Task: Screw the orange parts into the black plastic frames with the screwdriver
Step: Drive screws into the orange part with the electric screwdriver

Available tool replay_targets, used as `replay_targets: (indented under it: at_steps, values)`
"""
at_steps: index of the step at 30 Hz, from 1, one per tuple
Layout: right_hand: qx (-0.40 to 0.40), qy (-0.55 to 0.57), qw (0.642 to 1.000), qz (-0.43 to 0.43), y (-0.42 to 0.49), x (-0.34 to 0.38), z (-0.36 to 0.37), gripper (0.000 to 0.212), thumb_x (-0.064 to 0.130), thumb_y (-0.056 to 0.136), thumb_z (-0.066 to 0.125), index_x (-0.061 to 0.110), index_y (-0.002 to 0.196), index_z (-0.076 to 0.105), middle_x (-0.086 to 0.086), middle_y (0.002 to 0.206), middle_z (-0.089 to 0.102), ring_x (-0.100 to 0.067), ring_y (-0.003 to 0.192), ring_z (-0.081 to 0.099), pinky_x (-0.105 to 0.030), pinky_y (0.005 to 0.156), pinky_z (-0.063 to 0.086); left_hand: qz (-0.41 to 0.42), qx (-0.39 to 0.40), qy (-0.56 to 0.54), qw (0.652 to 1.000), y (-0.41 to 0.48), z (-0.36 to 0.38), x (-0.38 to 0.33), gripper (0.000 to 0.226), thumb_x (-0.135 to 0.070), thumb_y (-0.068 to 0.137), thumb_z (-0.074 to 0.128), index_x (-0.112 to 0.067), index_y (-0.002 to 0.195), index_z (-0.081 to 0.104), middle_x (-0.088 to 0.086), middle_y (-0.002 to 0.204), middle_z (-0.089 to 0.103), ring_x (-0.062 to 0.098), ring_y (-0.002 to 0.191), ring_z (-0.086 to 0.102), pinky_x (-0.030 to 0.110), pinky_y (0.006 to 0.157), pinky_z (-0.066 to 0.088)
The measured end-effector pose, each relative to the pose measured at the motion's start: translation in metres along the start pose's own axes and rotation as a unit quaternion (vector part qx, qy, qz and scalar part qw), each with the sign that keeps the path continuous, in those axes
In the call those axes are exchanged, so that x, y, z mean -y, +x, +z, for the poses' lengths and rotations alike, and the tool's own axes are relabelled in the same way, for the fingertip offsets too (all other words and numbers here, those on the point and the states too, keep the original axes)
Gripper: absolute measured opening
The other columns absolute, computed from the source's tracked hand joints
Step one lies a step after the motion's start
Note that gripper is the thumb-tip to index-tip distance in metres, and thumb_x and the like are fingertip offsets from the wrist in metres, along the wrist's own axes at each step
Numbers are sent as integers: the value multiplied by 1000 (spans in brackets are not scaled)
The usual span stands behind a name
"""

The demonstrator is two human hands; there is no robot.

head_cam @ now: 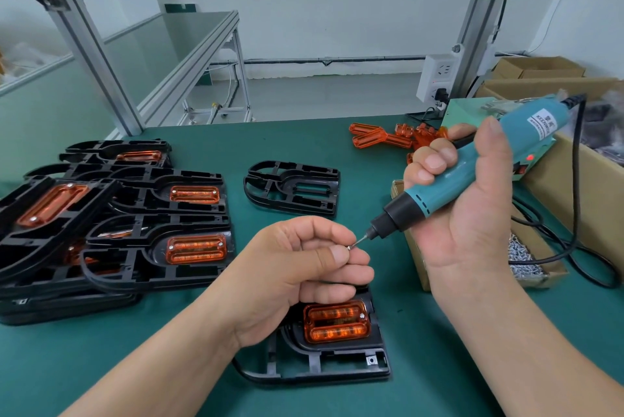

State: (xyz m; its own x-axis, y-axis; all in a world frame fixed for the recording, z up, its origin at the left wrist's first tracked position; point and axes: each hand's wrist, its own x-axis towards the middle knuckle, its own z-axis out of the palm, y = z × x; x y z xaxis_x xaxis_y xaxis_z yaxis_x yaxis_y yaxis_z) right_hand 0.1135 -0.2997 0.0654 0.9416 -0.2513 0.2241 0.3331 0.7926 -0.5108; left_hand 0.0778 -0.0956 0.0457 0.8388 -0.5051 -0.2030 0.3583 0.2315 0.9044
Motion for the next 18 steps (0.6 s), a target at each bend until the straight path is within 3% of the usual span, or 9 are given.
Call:
replay_targets:
  at_steps: [10, 18]
  values:
    - [44, -21, 999, -1, -2, -3, 1, 25, 42, 106, 59, 19, 93, 61, 4, 76, 48, -10, 65, 51, -23, 61, 47, 38, -18, 73, 996, 0, -2, 3, 12, -5, 97, 73, -15, 104, 76, 21, 109, 78, 35, 103, 77, 29, 75, 64]
    - [47, -31, 998, 5, -1, -7, -1, 28, 45, 94, 71, 18, 94, 61, 4, 76, 48, -10, 65, 51, -23, 62, 47, 69, -37, 158, 984, 1, -6, 5, 15, -4, 99, 69, -14, 110, 72, 13, 104, 80, 30, 98, 79, 28, 76, 64]
